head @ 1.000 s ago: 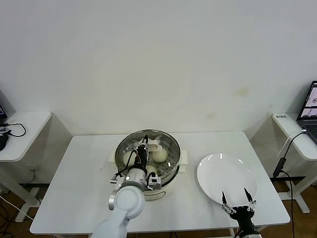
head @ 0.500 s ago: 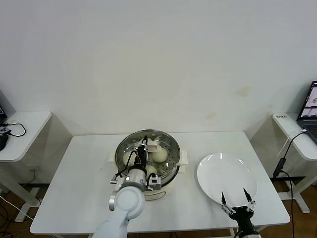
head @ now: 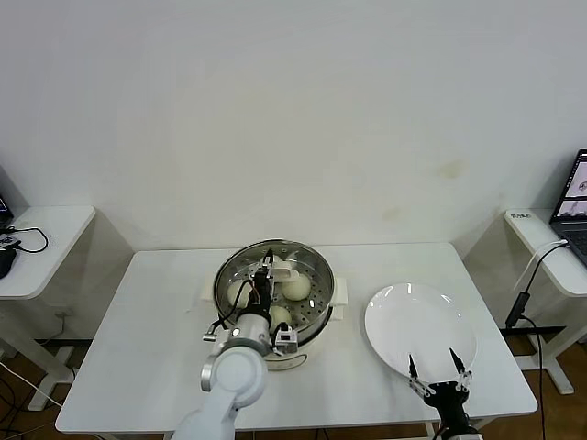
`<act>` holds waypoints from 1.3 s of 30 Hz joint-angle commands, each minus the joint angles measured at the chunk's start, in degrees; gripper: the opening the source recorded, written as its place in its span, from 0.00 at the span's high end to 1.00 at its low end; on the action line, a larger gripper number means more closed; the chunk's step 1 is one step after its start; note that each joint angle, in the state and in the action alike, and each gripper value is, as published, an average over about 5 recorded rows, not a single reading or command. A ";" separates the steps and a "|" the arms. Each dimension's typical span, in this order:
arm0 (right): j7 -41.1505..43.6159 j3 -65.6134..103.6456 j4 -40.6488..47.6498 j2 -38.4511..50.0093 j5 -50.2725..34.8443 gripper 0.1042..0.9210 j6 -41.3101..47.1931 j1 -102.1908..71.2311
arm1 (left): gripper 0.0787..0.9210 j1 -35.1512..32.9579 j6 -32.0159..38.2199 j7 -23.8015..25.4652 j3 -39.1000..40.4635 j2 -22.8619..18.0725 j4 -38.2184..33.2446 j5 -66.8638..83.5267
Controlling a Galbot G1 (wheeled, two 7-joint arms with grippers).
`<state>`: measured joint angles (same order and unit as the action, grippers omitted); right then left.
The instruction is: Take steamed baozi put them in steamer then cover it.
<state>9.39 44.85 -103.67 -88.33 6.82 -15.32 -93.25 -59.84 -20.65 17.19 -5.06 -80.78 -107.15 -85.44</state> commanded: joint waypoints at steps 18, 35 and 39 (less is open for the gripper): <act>0.04 -0.24 -0.07 -0.02 0.72 0.12 -0.22 -0.71 | 0.16 -15.12 2.75 -6.12 -1.94 8.80 -22.14 10.85; 0.72 -0.68 -1.73 3.60 -0.65 0.12 -0.37 -2.28 | 0.12 -52.68 26.53 -28.43 -34.59 7.99 -25.69 95.36; 1.45 -1.96 -3.25 4.16 -2.28 0.12 1.20 -3.06 | 0.12 -55.00 30.00 -29.42 -32.33 7.74 -21.57 103.34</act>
<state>10.12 44.18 -105.08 -85.61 6.36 -15.62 -95.50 -96.55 -2.92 -3.76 -27.12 -72.31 -130.79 -33.51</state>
